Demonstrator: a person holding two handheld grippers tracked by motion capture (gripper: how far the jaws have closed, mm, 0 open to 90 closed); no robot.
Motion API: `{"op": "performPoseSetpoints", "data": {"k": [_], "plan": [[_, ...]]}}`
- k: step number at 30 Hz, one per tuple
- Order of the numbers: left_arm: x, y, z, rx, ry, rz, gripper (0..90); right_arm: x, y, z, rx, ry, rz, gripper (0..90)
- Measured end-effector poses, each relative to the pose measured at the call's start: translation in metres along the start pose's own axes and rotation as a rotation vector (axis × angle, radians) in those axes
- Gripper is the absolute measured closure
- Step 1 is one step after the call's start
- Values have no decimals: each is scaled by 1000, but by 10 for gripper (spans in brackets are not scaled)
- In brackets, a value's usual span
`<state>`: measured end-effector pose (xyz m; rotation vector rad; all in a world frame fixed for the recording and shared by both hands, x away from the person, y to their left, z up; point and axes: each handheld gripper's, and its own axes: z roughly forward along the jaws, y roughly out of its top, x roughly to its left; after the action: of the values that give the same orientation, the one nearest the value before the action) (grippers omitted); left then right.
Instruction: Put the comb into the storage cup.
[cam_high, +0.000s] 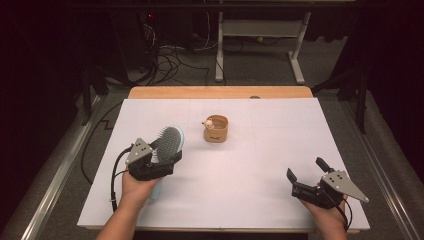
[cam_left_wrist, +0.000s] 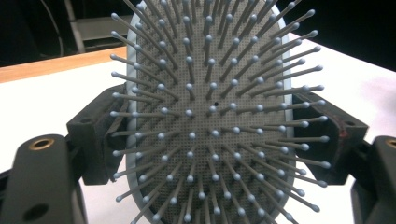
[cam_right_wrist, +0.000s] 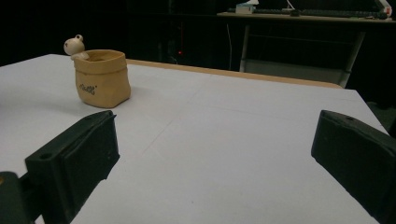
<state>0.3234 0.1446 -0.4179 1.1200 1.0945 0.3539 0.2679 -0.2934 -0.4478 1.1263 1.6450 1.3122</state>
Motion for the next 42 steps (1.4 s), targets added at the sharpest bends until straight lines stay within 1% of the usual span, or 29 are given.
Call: {"op": "performPoseSetpoints", "data": {"k": [2, 6, 13, 16, 21, 24, 25, 29, 38, 40, 42], "plan": [[-2, 0, 2, 0, -6, 0, 208, 0, 0, 0, 0, 1, -1, 13], [-8, -2, 6, 4, -22, 15, 208, 0, 0, 0, -2, 2, -2, 13], [-18, -4, 14, 2, -52, 15, 208, 0, 1, 0, -3, 4, -4, 13], [-23, -6, 16, 9, -62, 24, 208, 0, 1, -1, -4, 5, -4, 13], [-31, -8, 21, 7, -83, 18, 208, 0, 2, 0, -6, 7, -3, 13], [-35, -10, 24, 11, -92, 26, 208, 1, 1, 0, -3, 12, -3, 13], [-37, -11, 25, 10, -97, 17, 208, 0, 1, 0, -2, 11, -3, 13], [-41, -12, 27, 11, -109, 28, 208, 0, 1, 0, -2, 11, -1, 13], [-50, -14, 35, 11, -136, 29, 208, 1, 1, 0, -1, 13, -8, 13], [-53, -15, 38, 15, -144, 33, 208, 2, 1, 0, 1, 15, -5, 13], [-56, -16, 40, 17, -148, 47, 208, 1, 1, 1, 2, 16, -4, 13]]}}
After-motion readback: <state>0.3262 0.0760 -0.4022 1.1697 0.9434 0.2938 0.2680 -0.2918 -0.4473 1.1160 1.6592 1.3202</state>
